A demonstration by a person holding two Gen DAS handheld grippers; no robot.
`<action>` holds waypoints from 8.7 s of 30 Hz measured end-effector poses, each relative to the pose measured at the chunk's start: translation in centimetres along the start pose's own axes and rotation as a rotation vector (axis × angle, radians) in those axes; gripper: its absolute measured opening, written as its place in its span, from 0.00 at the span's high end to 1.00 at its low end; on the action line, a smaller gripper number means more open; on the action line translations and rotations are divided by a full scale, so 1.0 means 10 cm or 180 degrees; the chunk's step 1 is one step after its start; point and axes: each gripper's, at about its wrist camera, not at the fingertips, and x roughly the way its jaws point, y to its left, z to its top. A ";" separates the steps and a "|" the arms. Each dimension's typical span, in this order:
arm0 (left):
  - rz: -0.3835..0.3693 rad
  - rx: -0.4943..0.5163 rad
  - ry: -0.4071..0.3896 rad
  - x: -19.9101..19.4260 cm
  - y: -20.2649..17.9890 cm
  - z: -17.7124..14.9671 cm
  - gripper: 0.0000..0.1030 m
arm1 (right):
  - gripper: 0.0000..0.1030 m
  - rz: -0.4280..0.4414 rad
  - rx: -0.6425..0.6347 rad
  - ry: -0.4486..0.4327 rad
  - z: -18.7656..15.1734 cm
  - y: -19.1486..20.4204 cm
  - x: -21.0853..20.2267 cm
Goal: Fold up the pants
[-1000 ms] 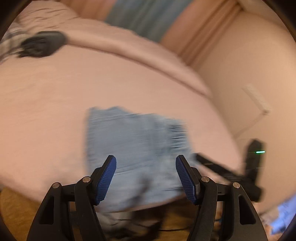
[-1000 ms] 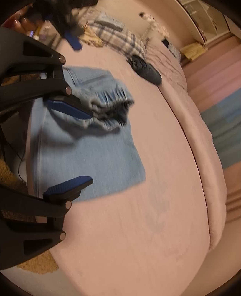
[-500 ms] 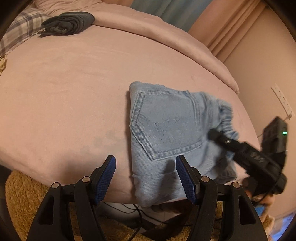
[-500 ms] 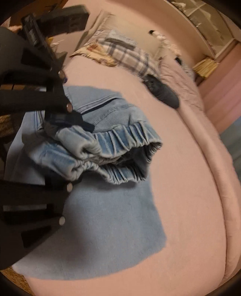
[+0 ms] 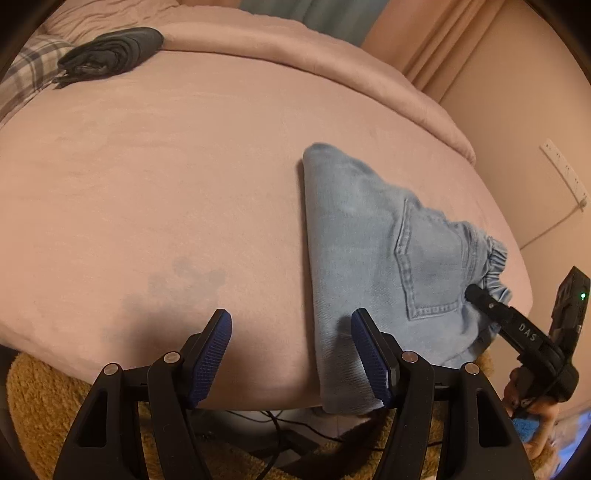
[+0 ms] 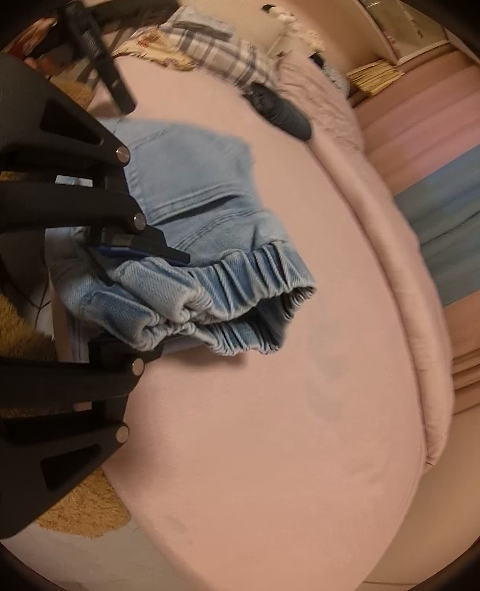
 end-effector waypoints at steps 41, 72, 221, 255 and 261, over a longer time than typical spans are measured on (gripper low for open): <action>-0.0029 0.0120 0.0115 0.90 -0.20 1.14 0.40 | 0.71 -0.0379 -0.0594 -0.0245 0.59 0.37 0.00; -0.0085 0.0391 0.0013 0.28 -0.36 -0.21 0.42 | 0.62 -0.0637 -0.0784 -0.0100 0.14 0.23 -0.01; -0.0434 0.0418 -0.0142 -0.04 -0.57 0.37 0.80 | 0.65 0.0901 -0.0340 0.0047 0.26 0.09 0.06; 0.0314 -0.0085 -0.0080 0.67 0.08 0.97 0.61 | 0.49 0.0517 -0.0399 0.0555 0.72 0.58 1.12; 0.0317 -0.0304 -0.0173 0.57 0.13 0.85 0.46 | 0.40 0.0321 -0.0351 0.0477 0.69 0.58 1.04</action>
